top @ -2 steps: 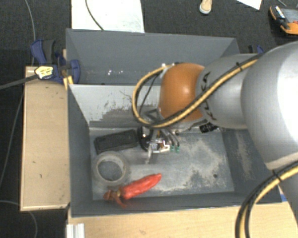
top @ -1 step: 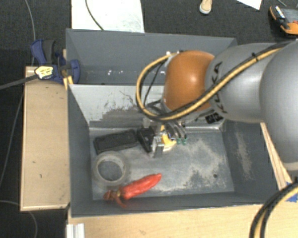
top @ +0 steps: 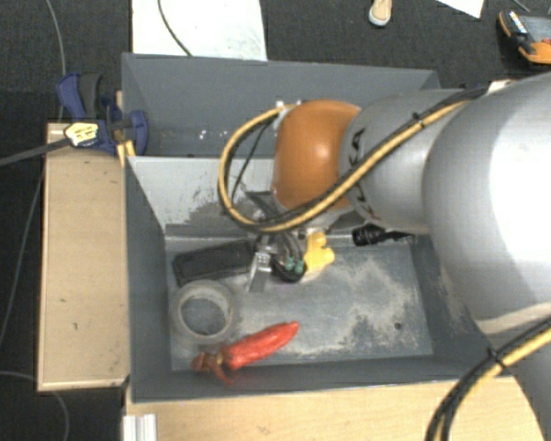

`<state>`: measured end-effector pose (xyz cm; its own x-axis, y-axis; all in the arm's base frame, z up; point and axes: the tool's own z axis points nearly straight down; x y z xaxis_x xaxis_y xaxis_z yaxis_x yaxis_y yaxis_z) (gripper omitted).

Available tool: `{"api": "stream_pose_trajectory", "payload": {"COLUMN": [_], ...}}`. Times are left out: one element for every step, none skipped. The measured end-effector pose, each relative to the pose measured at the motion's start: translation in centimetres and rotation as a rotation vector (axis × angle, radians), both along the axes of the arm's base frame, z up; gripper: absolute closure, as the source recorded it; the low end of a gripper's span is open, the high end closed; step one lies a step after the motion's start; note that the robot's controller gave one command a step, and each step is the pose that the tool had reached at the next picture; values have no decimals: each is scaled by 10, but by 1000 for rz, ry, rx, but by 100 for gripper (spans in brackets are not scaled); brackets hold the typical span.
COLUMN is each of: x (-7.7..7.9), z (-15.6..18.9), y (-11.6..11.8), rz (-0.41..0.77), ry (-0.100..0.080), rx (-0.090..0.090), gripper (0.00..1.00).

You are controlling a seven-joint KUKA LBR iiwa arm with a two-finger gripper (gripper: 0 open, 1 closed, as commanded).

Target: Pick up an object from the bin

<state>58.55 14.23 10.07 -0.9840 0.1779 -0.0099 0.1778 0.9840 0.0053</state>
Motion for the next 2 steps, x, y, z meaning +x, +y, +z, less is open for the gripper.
{"api": "stream_pose_trajectory", "payload": {"x": [2,7], "z": [-30,-29], "y": [11,28], "rz": [-9,-54], "ry": [-11,-8], "rx": [-2,1], "gripper": [0,100]}}
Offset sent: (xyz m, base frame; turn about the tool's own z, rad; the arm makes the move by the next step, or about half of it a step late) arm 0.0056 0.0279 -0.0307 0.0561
